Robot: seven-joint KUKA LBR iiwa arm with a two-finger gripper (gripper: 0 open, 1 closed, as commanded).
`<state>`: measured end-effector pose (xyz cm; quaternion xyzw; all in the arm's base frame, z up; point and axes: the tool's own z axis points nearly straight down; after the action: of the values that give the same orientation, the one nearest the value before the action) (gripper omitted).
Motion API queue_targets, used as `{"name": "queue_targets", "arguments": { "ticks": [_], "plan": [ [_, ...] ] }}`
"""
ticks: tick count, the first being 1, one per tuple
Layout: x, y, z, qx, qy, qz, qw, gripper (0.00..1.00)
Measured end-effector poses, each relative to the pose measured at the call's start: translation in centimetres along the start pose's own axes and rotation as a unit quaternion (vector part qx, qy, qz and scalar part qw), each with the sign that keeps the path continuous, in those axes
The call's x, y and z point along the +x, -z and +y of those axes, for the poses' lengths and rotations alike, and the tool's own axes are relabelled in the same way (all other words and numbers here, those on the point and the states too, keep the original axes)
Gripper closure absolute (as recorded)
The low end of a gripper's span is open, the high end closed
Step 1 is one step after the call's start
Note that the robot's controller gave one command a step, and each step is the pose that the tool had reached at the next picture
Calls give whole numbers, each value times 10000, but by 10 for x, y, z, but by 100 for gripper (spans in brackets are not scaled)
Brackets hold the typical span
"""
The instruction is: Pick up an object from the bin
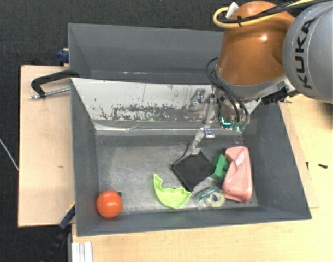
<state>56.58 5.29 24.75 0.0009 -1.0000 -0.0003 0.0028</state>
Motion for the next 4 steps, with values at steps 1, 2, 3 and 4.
{"name": "queue_targets", "arguments": {
  "ticks": [1,2,3,4],
  "plan": [
    [-1,4,0,-4,-8,-37,10000,0],
    [6,-36,-7,-9,-172,-77,9998,0],
    [22,-109,-71,-1,89,-37,10000,0],
    [30,-118,-72,8,243,-17,9997,0]
  ]
}}
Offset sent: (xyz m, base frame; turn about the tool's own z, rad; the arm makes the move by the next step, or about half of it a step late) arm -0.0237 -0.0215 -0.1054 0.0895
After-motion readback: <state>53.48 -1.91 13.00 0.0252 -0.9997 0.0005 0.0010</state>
